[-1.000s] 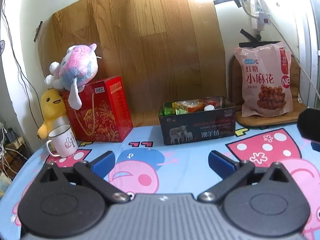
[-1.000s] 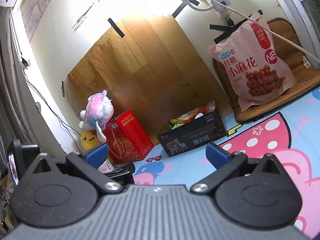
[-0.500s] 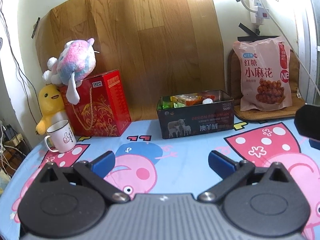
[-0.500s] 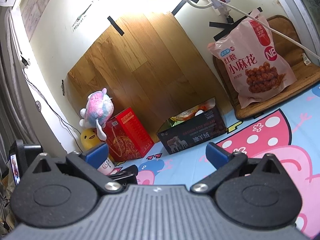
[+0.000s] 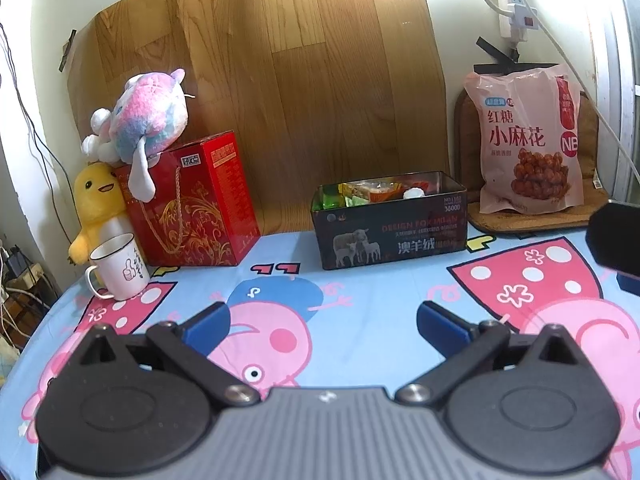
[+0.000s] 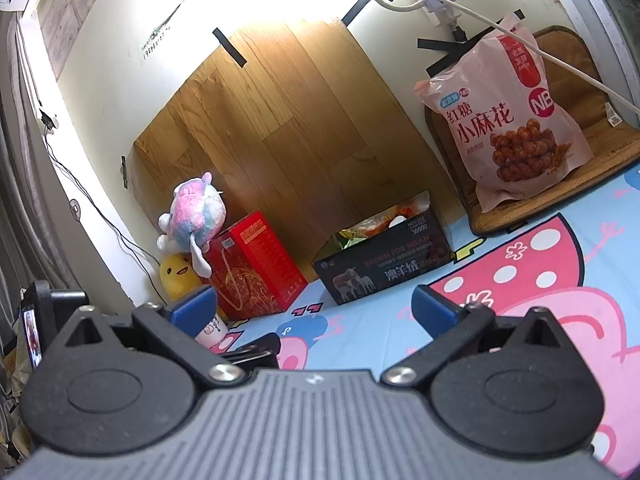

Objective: Organize snacks

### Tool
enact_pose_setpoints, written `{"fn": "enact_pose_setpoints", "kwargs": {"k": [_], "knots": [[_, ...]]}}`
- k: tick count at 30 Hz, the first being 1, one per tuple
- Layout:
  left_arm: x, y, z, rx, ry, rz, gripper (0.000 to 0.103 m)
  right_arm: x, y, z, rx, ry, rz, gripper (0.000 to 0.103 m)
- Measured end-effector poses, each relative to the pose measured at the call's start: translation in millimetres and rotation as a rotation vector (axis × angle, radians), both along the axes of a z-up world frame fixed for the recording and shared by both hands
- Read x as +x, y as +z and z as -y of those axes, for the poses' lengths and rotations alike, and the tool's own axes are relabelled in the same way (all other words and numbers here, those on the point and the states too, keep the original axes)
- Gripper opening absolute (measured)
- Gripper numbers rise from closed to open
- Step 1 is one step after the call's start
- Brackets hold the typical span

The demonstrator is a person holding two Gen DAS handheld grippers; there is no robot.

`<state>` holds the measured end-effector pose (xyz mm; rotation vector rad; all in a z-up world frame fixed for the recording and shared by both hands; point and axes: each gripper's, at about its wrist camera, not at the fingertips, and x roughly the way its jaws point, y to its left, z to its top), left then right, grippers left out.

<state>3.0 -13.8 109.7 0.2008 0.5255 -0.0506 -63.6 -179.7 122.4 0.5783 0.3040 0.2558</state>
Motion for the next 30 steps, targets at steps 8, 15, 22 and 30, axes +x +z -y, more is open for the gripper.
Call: {"fn": "enact_pose_setpoints", "kwargs": {"k": [8, 15, 22, 30], "knots": [[1.1, -1.0, -0.6, -0.001, -0.002, -0.004, 0.103, 1.8, -0.2, -1.3, -0.003, 0.003, -0.009, 0.103], [2.6, -2.0, -1.3, -0.016, -0.007, -0.017, 0.103, 2.1, 0.1, -2.2, -0.01, 0.004, -0.009, 0.103], [2.7, -2.8, 0.3, 0.0, -0.006, -0.012, 0.103, 3.3, -1.1, -1.6, -0.018, 0.003, -0.014, 0.103], [2.3, -4.3, 1.8, 0.001, -0.009, -0.015, 0.103, 4.0, -2.0, -0.9, -0.018, 0.003, -0.017, 0.103]]}}
